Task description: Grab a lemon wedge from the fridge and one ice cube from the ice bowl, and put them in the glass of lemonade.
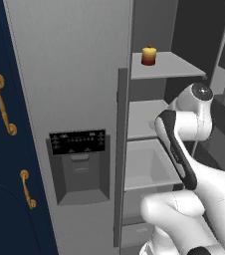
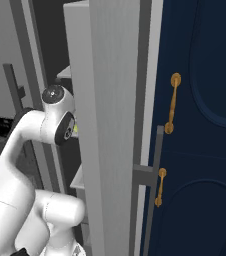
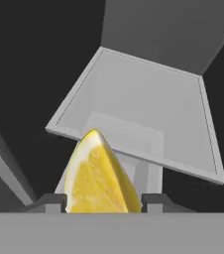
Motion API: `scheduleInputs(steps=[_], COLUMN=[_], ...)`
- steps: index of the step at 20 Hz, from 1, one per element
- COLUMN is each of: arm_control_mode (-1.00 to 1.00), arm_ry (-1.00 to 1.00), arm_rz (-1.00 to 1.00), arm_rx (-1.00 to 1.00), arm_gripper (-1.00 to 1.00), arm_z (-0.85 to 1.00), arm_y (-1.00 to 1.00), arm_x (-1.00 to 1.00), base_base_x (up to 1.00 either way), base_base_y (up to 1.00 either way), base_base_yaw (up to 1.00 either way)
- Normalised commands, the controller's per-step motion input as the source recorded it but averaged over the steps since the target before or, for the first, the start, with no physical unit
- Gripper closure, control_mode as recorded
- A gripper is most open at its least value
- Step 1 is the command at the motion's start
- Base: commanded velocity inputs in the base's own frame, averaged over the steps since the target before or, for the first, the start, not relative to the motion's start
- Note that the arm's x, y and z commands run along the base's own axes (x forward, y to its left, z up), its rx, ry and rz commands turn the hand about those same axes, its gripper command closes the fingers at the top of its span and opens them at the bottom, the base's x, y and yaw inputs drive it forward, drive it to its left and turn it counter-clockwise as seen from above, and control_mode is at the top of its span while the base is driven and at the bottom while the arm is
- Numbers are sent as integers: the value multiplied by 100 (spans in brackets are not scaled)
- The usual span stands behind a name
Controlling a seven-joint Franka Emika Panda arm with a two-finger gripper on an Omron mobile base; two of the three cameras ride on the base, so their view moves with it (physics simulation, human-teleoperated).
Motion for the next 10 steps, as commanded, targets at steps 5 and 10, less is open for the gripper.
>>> scheduleInputs(steps=[5, 10], arm_control_mode=[-100, -100], arm_ry=[4, -2], arm_rz=[2, 4], arm_rx=[-2, 0], arm_gripper=[100, 100], arm_z=[0, 0], arm_y=[0, 3], arm_x=[-73, -39], base_base_x=[0, 0], base_base_y=[0, 0], base_base_yaw=[0, 0])
